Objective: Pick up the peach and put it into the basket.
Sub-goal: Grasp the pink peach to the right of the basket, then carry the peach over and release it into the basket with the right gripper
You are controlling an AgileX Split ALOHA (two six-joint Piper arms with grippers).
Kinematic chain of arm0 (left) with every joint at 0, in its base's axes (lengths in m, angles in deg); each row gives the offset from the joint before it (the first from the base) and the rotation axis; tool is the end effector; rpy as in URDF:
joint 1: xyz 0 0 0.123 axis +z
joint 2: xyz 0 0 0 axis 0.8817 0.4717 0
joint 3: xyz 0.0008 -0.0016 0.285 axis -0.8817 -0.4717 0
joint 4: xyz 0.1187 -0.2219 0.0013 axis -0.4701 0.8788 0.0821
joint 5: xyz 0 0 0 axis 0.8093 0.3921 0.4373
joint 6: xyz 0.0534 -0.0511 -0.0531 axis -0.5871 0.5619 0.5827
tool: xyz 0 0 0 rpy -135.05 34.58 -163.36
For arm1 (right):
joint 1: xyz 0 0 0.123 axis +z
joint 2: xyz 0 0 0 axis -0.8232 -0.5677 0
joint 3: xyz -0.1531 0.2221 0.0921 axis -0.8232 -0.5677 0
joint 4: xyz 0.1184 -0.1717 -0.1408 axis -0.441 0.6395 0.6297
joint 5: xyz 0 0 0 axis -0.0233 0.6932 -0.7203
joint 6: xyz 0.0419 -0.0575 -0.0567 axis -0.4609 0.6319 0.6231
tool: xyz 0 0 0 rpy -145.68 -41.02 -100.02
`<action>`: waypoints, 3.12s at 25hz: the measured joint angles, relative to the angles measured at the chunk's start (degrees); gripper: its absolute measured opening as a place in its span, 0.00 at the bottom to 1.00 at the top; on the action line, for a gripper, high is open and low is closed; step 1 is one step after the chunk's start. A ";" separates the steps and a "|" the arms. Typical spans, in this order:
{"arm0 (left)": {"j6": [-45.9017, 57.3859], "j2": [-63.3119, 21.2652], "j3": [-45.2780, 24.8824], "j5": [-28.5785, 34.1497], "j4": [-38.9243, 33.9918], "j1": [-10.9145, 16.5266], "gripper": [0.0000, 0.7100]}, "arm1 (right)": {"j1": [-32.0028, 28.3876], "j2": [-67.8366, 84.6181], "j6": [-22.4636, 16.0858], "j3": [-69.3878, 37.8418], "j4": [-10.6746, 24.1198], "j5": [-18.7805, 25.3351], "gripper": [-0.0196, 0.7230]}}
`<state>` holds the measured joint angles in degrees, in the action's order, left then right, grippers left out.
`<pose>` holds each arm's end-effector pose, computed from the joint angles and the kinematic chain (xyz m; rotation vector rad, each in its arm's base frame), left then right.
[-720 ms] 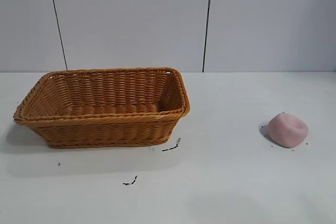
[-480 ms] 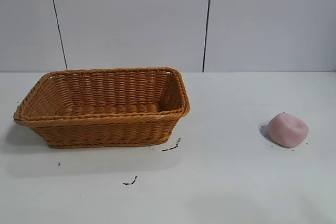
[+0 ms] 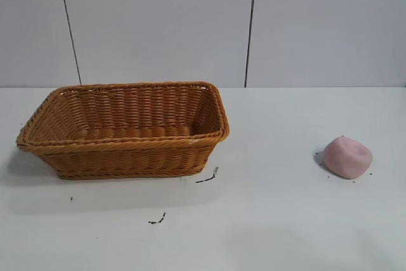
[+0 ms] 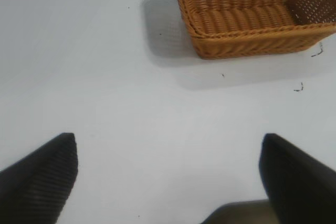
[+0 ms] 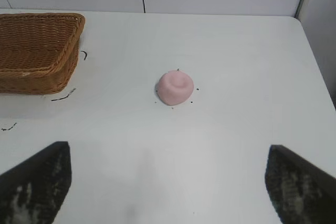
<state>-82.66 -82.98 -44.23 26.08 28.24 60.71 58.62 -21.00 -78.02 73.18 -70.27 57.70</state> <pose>-0.0064 -0.0031 0.2765 0.1010 2.0422 -0.0107 0.0862 0.0079 0.3217 -0.0962 2.3239 0.0601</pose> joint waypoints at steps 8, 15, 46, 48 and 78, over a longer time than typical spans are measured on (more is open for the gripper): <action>0.00 0.00 0.00 0.00 0.00 0.00 0.97 | 0.00 -35.47 0.00 14.60 0.00 -1.57 0.95; 0.00 0.00 0.00 0.00 0.00 0.00 0.97 | 0.00 -61.60 0.06 30.30 0.00 -0.33 0.95; 0.00 0.00 0.00 0.00 0.00 0.00 0.97 | 0.00 -91.90 1.34 43.87 0.05 -4.93 0.95; 0.00 0.00 0.00 0.00 0.00 0.00 0.97 | 0.00 -91.90 1.37 43.87 0.05 -4.68 0.94; 0.00 0.00 0.00 0.00 0.00 0.00 0.97 | 9.75 -83.85 1.49 73.83 0.23 7.59 0.06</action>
<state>-82.66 -82.98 -44.23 26.08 28.24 60.71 68.37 -104.85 -76.53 147.01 -70.04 65.29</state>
